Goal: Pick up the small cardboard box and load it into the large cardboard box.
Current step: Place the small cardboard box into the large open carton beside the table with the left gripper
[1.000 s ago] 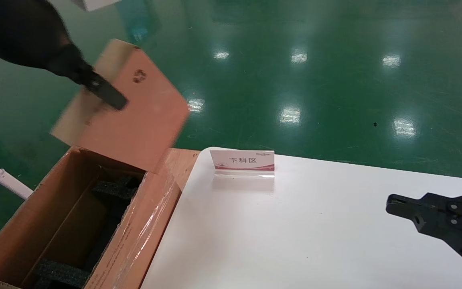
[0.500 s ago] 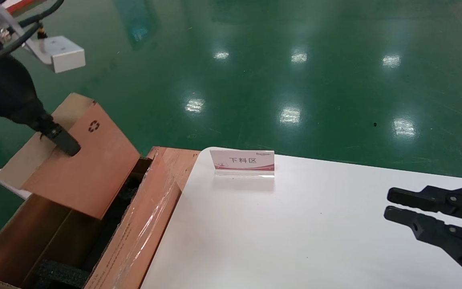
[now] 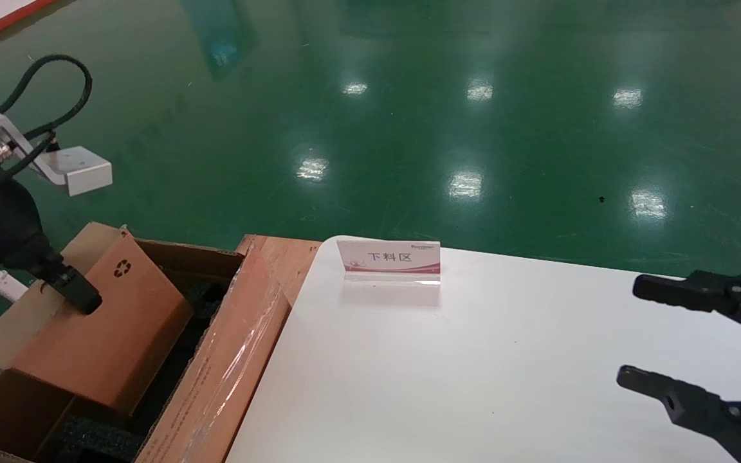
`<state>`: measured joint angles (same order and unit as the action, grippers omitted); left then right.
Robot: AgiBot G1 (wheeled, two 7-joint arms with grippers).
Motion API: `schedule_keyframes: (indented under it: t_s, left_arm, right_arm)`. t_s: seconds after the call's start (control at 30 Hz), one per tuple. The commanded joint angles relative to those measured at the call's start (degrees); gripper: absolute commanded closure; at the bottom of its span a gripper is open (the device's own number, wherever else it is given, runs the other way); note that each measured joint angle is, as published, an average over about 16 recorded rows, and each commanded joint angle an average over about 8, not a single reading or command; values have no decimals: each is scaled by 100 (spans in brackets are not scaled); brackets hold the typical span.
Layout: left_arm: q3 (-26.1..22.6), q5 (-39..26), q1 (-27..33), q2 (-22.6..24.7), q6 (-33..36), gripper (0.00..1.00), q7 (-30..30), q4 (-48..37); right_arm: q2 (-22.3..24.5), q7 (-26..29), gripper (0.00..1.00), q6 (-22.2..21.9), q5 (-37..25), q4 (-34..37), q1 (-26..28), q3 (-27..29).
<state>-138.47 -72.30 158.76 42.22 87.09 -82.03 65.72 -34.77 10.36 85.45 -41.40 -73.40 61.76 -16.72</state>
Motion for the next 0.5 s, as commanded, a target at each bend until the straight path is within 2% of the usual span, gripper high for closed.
schedule_keyframes:
  t_s: [0.03,0.5]
  left_arm:
    - [-51,-23,-82,-89,-51,100,55,-55]
    - [-121,47,-880,-382,-607,100,577,-647]
  right_arm:
    - [0,0,0,0,0,0,0,-1]
    - [2,-3,0,-2,4,0,1,-5]
